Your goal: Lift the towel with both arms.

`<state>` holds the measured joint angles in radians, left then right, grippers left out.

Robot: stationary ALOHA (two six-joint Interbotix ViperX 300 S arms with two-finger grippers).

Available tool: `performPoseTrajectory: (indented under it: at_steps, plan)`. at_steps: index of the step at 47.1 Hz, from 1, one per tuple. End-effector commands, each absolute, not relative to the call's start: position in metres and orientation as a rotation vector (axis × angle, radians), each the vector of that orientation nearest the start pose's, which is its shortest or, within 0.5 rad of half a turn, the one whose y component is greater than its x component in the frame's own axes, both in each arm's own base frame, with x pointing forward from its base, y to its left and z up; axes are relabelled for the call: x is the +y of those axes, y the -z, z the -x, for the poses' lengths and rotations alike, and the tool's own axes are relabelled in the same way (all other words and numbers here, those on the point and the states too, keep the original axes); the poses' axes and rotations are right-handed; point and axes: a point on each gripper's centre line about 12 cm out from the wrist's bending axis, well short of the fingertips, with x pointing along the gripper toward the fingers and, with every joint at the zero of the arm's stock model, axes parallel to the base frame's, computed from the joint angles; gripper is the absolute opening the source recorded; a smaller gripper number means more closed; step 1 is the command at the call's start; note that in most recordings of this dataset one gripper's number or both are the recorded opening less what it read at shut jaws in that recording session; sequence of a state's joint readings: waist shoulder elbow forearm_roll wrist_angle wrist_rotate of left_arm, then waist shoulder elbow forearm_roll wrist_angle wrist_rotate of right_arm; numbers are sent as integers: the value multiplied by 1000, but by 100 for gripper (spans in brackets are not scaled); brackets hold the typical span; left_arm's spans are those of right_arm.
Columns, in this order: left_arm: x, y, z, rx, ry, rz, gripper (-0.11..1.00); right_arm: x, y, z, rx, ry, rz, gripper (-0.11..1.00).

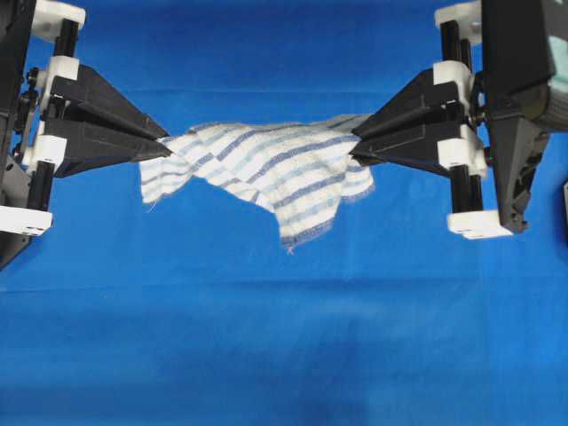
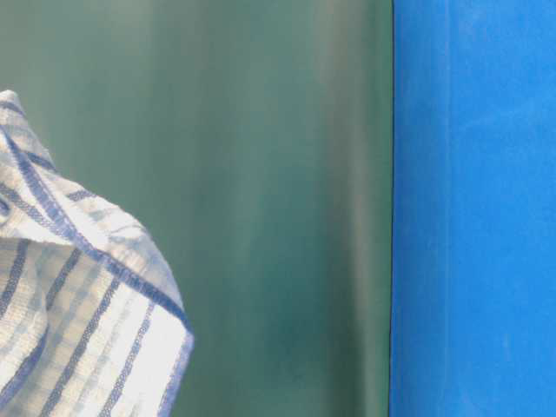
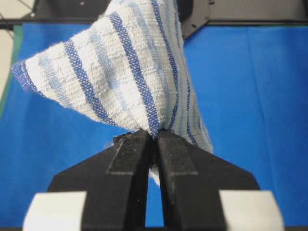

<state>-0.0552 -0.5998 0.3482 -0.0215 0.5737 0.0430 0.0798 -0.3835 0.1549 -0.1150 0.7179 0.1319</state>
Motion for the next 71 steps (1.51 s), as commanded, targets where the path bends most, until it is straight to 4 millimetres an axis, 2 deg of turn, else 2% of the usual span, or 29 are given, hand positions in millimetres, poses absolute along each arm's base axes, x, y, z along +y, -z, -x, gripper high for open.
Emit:
performPoseTrajectory:
  at_steps: [1,7,10,12,18,20,22,25,33,39,47,57,66,71]
  plan:
    - [-16,-457,-281,289,67,-35,2,18,-455,-334,440,6,-3,7]
    - [-12,-452,-283,305,50,-30,4,18,-455,-336,441,6,2,7]
    - [-12,-448,-285,314,51,-25,11,16,-454,-337,444,13,1,8]
    - [-12,-446,-286,318,50,-27,20,15,-454,-337,442,21,-2,12]
    - [-12,-446,-286,314,50,-24,60,13,-450,-341,455,35,21,51]
    - [-12,-446,-285,314,50,-25,71,12,-449,-342,459,38,28,61]
    - [-12,-446,-284,312,51,-24,83,12,-447,-342,463,40,31,68]
    - [-12,-445,-284,317,51,-21,92,12,-447,-342,463,40,33,67]
    - [-12,-438,-285,332,52,-18,91,12,-443,-343,475,41,28,67]
    - [-12,-418,-292,372,52,-19,91,12,-427,-344,513,46,8,67]
    - [-14,-376,-307,424,54,-20,91,18,-388,-346,607,41,-9,67]
    - [-23,-322,-328,475,76,-27,91,33,-331,-354,701,16,-36,67]
    - [-27,-273,-344,555,83,-31,91,48,-273,-362,793,-6,-53,67]
    - [-32,-246,-351,603,96,-38,91,58,-249,-364,824,-30,-45,67]
